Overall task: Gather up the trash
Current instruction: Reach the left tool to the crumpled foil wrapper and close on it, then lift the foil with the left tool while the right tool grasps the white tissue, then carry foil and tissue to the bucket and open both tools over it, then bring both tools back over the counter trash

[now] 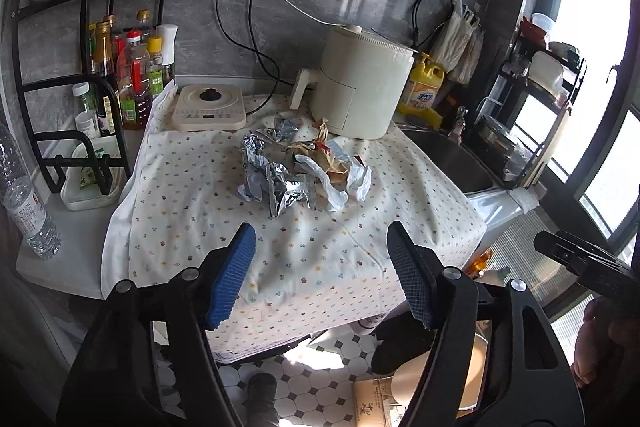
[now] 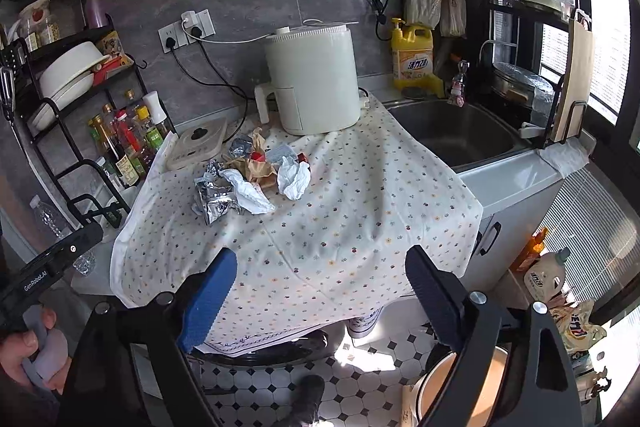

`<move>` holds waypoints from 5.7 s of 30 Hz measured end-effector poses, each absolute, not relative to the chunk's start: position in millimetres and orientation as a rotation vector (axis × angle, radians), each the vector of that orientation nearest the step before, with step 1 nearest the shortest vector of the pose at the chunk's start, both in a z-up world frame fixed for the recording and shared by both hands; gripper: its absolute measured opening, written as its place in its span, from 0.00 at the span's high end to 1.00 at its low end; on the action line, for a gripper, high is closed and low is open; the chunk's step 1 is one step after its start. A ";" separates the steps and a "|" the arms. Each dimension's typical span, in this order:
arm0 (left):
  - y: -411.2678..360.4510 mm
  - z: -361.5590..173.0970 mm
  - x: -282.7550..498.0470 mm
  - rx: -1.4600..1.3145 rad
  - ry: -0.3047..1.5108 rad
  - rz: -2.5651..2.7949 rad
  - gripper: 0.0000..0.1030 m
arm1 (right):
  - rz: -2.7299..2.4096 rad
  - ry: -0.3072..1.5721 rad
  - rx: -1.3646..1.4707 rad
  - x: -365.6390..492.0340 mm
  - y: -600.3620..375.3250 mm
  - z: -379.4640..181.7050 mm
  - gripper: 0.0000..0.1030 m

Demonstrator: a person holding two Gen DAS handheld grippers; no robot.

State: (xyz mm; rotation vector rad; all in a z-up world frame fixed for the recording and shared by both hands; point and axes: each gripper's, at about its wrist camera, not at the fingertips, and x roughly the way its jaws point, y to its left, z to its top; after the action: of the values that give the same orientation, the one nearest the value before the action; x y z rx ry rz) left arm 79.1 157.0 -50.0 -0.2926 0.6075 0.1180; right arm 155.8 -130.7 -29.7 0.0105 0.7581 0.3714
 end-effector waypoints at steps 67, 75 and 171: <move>326.5 -133.6 187.4 -0.402 0.719 0.009 0.84 | 0.616 1.066 -0.289 326.1 151.6 -199.7 0.97; 325.6 -120.7 210.6 -0.361 0.679 -0.046 0.84 | 0.667 1.006 -0.112 314.9 113.4 -143.3 0.97; -157.9 -198.2 199.3 -0.050 0.955 -0.557 0.14 | -0.188 1.027 0.270 93.5 -419.8 -187.8 0.08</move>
State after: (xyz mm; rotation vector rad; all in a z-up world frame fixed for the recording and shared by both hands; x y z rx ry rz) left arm 199.3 -157.9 -198.2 -0.0500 0.9554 -0.5572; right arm 93.5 -419.8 -187.8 0.2698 1.0267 -0.1878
